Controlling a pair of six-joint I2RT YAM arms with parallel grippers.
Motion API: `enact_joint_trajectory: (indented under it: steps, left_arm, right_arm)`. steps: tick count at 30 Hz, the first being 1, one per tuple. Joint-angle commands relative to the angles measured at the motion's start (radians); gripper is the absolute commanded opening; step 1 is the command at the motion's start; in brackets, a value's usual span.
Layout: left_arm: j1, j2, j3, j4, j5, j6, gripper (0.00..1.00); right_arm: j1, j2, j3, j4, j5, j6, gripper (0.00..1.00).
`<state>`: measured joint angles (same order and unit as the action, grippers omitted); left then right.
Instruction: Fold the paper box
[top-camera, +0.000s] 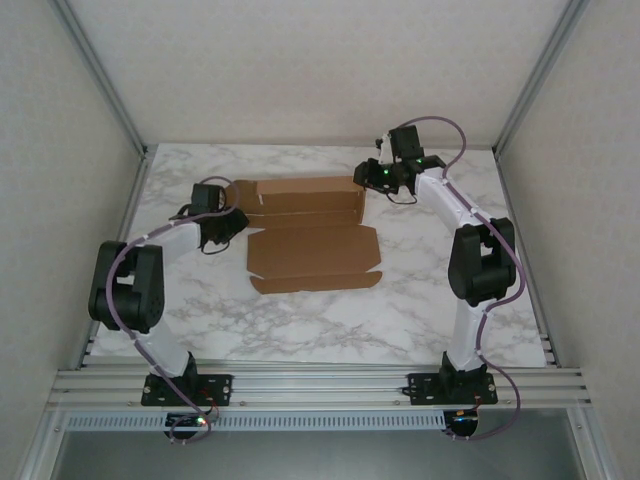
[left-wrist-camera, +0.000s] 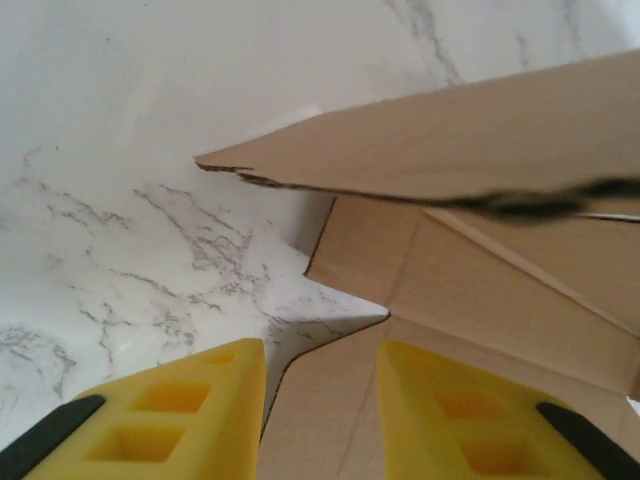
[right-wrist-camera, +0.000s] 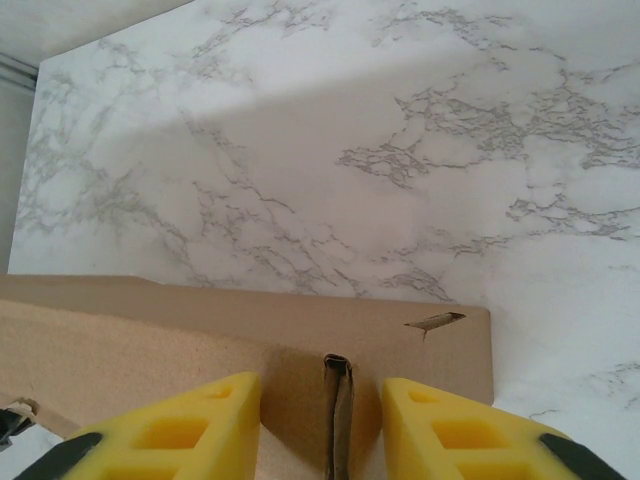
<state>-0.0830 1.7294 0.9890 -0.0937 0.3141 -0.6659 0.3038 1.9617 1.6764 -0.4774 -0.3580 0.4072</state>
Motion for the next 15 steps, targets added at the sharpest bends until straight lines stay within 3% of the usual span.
enact_joint_trajectory:
  steps: [1, 6, 15]
  left_arm:
    - [-0.014, 0.027, 0.03, 0.016, -0.039, -0.008, 0.37]
    - [-0.017, 0.058, 0.027, 0.076, -0.056, -0.004, 0.45]
    - [-0.02, 0.089, 0.0, 0.26, -0.01, -0.02, 0.46]
  right_arm:
    - [0.016, 0.036, 0.019, -0.071, 0.031, -0.028, 0.36]
    - [0.026, 0.049, 0.029, -0.079, 0.036, -0.037, 0.36]
    - [0.035, 0.063, 0.046, -0.089, 0.035, -0.04, 0.36]
